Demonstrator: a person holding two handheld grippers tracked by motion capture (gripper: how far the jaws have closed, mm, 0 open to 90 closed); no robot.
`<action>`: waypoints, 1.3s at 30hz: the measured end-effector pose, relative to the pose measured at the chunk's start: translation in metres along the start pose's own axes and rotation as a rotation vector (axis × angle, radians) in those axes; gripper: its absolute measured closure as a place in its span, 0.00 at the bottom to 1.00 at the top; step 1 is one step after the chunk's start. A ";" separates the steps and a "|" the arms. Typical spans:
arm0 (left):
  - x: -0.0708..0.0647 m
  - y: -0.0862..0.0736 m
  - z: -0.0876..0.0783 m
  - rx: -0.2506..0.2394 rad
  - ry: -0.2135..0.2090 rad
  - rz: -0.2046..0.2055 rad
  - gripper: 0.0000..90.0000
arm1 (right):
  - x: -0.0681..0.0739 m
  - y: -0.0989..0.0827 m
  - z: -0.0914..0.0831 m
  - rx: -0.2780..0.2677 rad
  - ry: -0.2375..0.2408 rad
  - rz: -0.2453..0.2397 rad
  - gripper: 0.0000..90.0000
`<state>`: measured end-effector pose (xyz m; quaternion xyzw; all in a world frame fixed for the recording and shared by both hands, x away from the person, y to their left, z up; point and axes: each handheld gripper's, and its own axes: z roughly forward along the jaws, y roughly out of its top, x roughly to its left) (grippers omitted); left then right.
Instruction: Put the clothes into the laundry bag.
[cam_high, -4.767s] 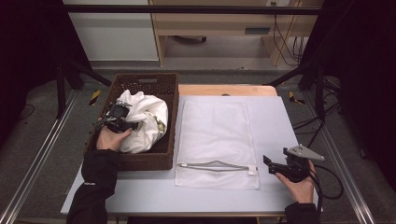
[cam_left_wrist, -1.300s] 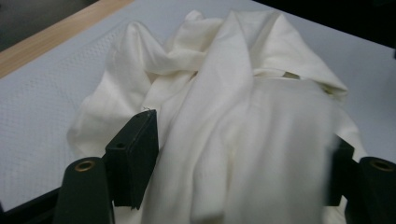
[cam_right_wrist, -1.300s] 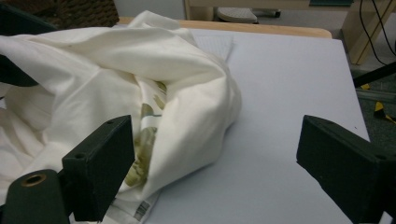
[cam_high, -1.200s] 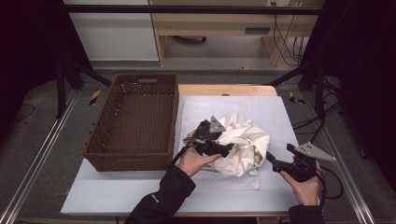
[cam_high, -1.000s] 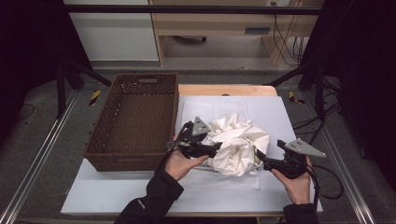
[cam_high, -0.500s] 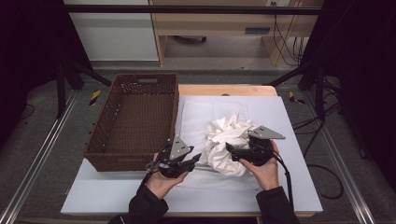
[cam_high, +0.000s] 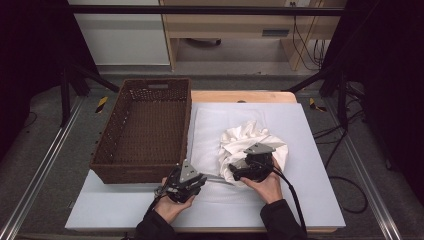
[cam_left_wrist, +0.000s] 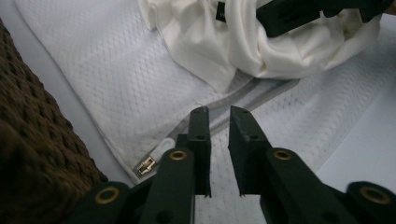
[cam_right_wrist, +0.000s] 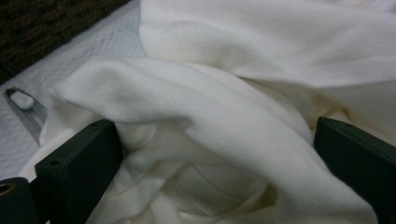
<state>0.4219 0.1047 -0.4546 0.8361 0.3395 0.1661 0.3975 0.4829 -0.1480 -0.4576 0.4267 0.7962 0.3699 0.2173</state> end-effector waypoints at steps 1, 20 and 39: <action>0.000 -0.003 0.002 0.006 -0.001 0.000 0.93 | 0.000 -0.002 0.004 0.019 0.007 0.003 0.04; 0.006 -0.018 0.020 0.066 0.021 -0.011 1.00 | -0.010 -0.013 -0.005 0.070 0.033 0.069 0.69; 0.006 -0.018 0.020 0.066 0.021 -0.017 1.00 | -0.067 -0.049 -0.061 -0.005 -0.071 0.105 0.68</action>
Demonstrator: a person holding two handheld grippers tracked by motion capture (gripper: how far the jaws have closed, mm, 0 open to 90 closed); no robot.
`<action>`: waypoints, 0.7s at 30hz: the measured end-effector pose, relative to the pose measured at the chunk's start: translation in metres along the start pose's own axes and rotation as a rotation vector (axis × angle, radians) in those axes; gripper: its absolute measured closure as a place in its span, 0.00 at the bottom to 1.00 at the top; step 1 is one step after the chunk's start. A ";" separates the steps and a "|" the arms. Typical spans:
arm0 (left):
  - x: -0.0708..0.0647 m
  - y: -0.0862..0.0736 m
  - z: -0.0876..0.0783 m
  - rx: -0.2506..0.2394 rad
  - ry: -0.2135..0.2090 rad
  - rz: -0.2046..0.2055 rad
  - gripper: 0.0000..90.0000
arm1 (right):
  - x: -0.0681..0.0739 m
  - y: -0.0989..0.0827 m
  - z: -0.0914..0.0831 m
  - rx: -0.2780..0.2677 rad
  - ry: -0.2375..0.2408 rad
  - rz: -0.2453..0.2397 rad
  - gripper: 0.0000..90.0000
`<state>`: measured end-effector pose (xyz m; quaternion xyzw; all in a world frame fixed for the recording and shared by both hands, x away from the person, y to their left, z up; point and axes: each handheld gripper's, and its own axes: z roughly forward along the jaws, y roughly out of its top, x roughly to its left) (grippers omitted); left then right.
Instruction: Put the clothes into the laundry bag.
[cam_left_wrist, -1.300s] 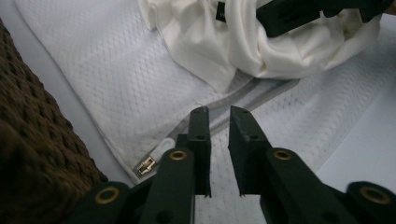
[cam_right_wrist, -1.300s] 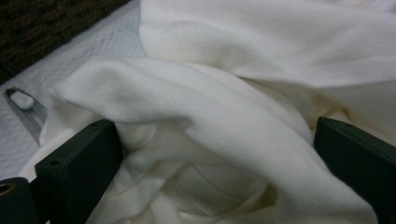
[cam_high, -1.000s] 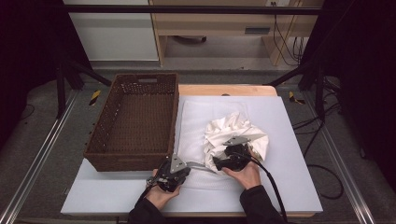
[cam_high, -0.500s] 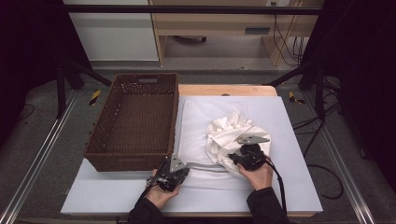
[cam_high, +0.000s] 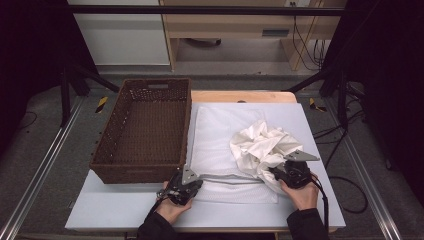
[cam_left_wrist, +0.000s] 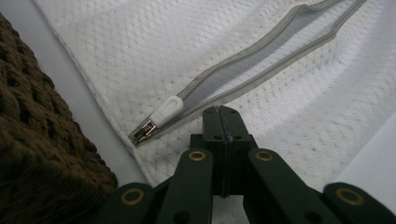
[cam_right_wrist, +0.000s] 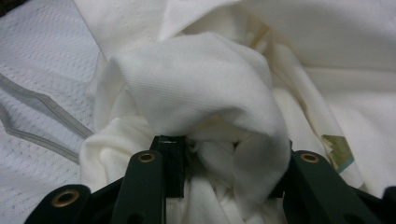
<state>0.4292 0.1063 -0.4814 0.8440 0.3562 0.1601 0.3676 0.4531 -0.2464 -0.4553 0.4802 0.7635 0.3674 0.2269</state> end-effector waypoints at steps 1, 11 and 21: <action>0.000 0.000 0.000 -0.001 -0.001 0.002 1.00 | 0.001 -0.001 0.001 -0.001 -0.004 -0.003 0.67; -0.003 0.016 -0.011 -0.084 -0.016 0.040 0.87 | 0.008 -0.006 -0.006 -0.083 0.040 0.011 0.42; -0.011 0.043 0.011 -0.083 -0.014 0.100 0.64 | 0.020 0.015 -0.026 -0.150 0.018 -0.032 0.27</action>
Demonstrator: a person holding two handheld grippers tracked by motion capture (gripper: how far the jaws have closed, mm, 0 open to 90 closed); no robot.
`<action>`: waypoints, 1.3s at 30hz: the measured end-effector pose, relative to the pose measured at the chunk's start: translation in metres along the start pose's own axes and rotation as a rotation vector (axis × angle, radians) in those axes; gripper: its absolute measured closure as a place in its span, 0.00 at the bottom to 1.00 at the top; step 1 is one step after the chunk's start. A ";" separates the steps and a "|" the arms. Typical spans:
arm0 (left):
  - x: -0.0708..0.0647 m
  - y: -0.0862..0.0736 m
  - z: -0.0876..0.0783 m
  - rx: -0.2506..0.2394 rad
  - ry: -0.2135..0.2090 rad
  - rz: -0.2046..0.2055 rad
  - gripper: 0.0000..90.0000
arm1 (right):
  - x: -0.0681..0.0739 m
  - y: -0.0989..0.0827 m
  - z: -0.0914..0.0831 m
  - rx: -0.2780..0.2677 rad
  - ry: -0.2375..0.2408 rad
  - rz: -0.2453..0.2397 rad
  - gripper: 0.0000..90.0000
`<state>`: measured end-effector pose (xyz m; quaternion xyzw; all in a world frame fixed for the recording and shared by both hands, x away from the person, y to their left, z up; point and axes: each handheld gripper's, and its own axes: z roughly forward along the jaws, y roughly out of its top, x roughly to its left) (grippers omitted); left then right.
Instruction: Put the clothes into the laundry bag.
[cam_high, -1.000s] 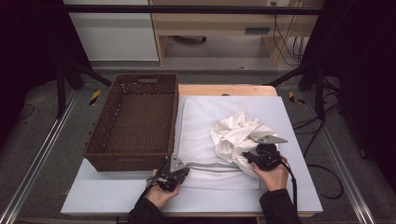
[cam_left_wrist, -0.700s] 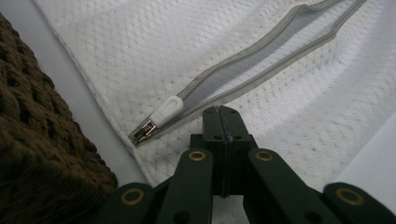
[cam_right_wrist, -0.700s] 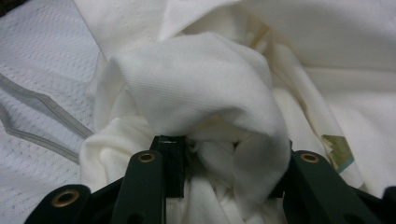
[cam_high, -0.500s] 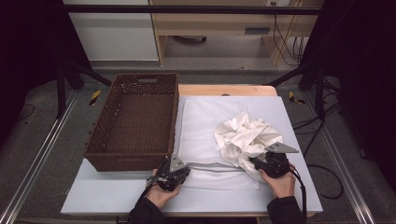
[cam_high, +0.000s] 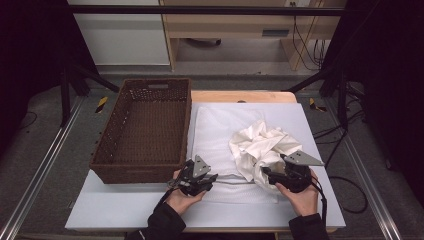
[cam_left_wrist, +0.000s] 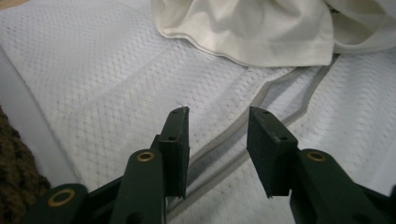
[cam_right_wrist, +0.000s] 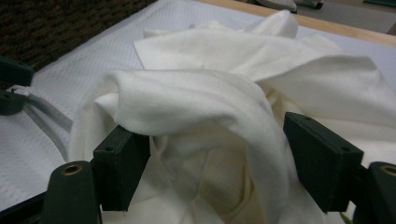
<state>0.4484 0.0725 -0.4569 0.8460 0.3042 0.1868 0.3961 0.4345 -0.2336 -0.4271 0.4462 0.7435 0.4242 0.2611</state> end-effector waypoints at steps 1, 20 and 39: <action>0.000 0.001 0.004 0.008 0.000 0.008 0.63 | 0.000 0.002 -0.001 -0.005 0.001 -0.001 0.26; 0.004 -0.006 0.023 0.111 -0.020 0.024 0.67 | 0.015 0.021 -0.012 -0.071 0.053 -0.013 0.24; 0.003 -0.003 0.030 0.126 -0.021 0.000 0.72 | 0.014 0.000 0.022 0.001 0.048 -0.007 0.24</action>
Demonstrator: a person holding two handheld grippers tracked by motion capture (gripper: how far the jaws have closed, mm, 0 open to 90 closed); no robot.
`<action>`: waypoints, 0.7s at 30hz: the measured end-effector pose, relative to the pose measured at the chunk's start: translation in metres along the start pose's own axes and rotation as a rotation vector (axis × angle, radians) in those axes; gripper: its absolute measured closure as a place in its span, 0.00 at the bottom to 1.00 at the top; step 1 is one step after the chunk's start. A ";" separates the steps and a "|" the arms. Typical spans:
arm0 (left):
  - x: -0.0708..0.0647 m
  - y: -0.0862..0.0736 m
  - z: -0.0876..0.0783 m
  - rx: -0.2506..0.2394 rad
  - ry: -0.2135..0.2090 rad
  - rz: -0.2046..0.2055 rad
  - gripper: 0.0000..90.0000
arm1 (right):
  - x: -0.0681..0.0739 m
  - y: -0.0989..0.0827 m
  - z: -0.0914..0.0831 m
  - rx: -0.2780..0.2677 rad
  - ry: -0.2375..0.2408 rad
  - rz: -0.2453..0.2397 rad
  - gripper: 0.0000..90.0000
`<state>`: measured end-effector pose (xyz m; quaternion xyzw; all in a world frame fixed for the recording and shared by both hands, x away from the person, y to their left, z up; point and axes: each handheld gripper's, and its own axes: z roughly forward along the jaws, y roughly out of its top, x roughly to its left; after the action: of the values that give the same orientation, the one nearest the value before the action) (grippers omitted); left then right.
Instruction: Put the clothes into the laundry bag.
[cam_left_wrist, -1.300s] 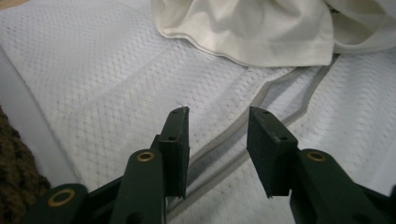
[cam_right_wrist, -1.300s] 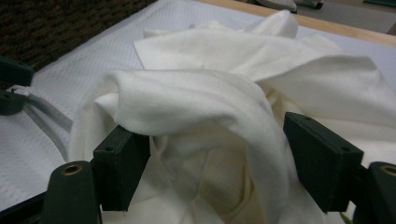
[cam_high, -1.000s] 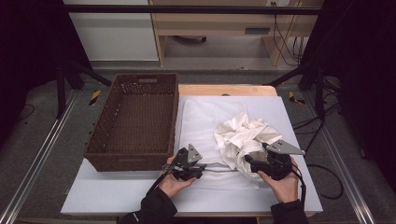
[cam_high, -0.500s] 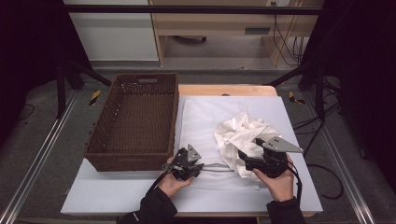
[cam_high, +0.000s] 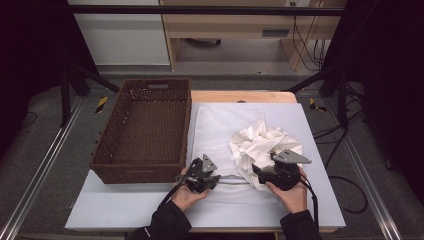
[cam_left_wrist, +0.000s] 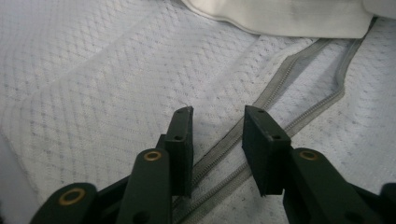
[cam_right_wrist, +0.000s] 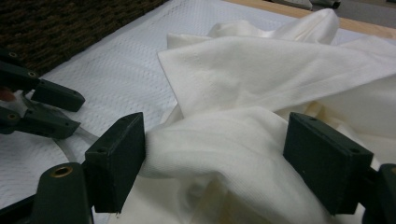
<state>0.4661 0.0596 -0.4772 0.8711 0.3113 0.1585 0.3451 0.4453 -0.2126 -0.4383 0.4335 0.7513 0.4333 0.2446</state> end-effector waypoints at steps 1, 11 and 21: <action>0.000 0.000 0.000 -0.001 -0.003 0.002 0.74 | -0.001 0.001 -0.003 -0.010 0.006 0.007 0.23; 0.000 0.004 0.000 0.013 0.037 -0.020 0.98 | -0.002 -0.005 -0.002 0.020 -0.009 -0.014 0.20; -0.003 0.016 -0.025 -0.107 0.017 -0.022 0.98 | 0.006 0.005 -0.017 -0.050 0.008 -0.048 0.32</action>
<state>0.4582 0.0611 -0.4486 0.8465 0.3147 0.1785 0.3905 0.4315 -0.2137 -0.4255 0.4073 0.7513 0.4480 0.2626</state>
